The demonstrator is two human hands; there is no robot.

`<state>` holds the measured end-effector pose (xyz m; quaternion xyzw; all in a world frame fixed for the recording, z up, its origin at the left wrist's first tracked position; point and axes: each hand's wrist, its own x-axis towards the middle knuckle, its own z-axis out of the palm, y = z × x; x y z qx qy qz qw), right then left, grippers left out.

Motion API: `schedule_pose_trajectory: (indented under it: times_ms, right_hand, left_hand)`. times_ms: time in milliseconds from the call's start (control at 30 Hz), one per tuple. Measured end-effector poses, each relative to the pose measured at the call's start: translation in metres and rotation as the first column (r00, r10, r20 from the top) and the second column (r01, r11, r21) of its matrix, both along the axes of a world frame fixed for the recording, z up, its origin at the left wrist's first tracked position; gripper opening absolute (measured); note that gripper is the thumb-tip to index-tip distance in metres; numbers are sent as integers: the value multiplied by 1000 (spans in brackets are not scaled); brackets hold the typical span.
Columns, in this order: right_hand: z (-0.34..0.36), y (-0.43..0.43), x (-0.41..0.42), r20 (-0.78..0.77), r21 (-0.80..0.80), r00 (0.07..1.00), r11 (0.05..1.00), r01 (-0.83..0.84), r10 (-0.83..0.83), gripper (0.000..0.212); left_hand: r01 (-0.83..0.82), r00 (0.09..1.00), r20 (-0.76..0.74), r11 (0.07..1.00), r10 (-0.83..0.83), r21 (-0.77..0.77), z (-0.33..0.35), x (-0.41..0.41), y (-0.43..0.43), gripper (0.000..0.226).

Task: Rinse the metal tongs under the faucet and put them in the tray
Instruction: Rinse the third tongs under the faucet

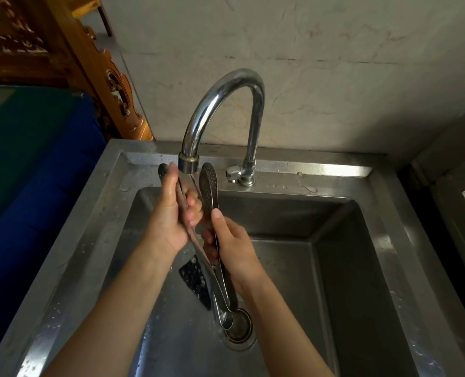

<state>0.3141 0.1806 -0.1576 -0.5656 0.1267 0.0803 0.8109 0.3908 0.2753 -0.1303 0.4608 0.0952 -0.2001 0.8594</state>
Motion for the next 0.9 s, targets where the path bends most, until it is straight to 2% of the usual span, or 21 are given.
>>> schedule_pose_trajectory:
  times_ms: [67,100,167,233,267,300,333,400,433,533,633,800,833,900]
  right_hand:
    - [2,2,3,-4,3,1000,1000,19,-19,29]
    - [1,3,4,0,-66,999,997,37,-37,29]
    - [-3,4,6,40,-359,998,931,61,-50,29]
    - [-8,7,5,110,-594,993,798,107,-51,28]
    - [-10,9,2,141,-653,988,745,137,-58,27]
    - [-11,10,-1,162,-693,984,702,162,-68,28]
    - [-12,12,-3,172,-733,982,657,179,-75,30]
    - [-14,15,-8,174,-801,981,568,191,-83,40]
    - [-14,16,-9,181,-823,980,532,199,-87,43]
    - [-12,11,-14,178,-890,982,418,185,-55,48]
    - [-12,7,-18,142,-940,990,317,130,17,55]
    - [-14,6,-25,127,-947,989,307,97,80,60]
    - [-15,5,-25,131,-931,988,352,94,83,55]
    - [-16,2,-22,126,-815,990,575,67,62,29]
  left_hand:
    - [-146,989,-22,985,149,86,-3,-1,-1,34]
    - [-206,977,-22,969,211,139,-7,-2,-1,30]
    - [-272,959,-2,926,282,262,-13,-5,-2,31]
    - [-317,949,176,779,263,541,-17,-11,1,41]
    - [-353,931,301,718,206,600,-18,-13,2,47]
    - [-364,911,383,729,151,580,-18,-14,2,50]
    - [-318,915,388,794,113,518,-18,-15,0,53]
    - [-129,971,228,950,64,283,-15,-16,-4,57]
    - [-48,989,148,989,27,142,-14,-16,-7,51]
    - [71,997,44,994,-67,-88,-12,-14,-13,41]
    - [116,991,85,976,-102,-183,-12,-10,-16,35]
    - [84,988,137,991,-70,-102,-12,-6,-17,22]
    - [59,990,129,995,-48,-84,-13,-7,-17,20]
    - [7,995,103,999,-2,-45,-15,-9,-19,16]
